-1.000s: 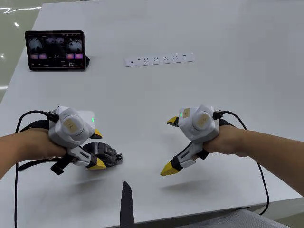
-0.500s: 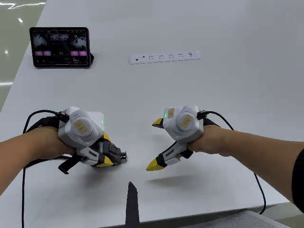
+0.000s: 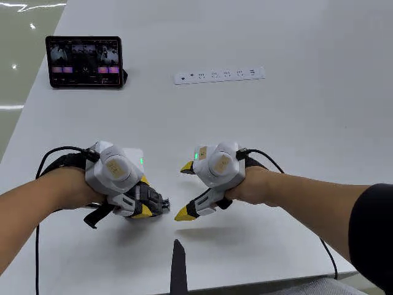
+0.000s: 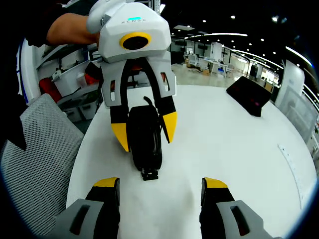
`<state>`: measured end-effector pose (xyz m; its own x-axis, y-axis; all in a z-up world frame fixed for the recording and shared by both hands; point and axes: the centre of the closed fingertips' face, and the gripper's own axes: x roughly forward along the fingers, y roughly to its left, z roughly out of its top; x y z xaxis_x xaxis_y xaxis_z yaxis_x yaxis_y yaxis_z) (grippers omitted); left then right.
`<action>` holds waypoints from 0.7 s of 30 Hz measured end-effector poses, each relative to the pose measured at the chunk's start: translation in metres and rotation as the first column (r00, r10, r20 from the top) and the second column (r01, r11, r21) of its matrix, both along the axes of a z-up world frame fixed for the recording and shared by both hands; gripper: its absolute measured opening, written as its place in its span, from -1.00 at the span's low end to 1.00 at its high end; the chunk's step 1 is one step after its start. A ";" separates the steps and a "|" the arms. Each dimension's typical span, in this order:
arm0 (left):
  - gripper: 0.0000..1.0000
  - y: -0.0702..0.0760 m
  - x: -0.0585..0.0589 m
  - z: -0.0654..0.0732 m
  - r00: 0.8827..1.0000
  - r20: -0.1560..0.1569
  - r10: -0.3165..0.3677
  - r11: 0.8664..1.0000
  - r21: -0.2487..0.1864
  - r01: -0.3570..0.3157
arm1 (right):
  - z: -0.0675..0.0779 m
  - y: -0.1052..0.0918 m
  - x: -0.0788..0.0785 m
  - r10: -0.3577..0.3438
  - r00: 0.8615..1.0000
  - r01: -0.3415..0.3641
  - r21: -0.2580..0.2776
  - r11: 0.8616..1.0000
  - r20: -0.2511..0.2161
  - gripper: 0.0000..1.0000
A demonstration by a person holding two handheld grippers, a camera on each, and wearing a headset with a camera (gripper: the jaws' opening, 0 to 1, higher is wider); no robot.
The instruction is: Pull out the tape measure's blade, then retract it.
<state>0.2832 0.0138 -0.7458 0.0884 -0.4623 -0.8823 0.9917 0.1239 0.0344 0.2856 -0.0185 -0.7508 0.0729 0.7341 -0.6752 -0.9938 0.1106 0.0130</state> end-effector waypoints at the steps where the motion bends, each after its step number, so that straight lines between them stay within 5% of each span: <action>1: -0.35 0.000 0.000 0.000 1.000 0.001 0.000 1.000 0.002 0.000 | -0.001 0.002 -0.001 0.000 1.000 0.000 0.001 1.000 -0.002 0.22; 10: -0.35 0.000 0.001 -0.001 1.000 0.021 0.007 1.000 -0.009 -0.006 | -0.017 0.009 -0.008 0.063 0.998 -0.063 -0.042 0.997 0.001 -0.15; 21: -0.35 -0.001 0.002 -0.003 1.000 0.006 -0.001 1.000 -0.015 0.001 | -0.027 0.019 -0.011 0.089 0.996 -0.089 -0.057 0.994 -0.003 -0.53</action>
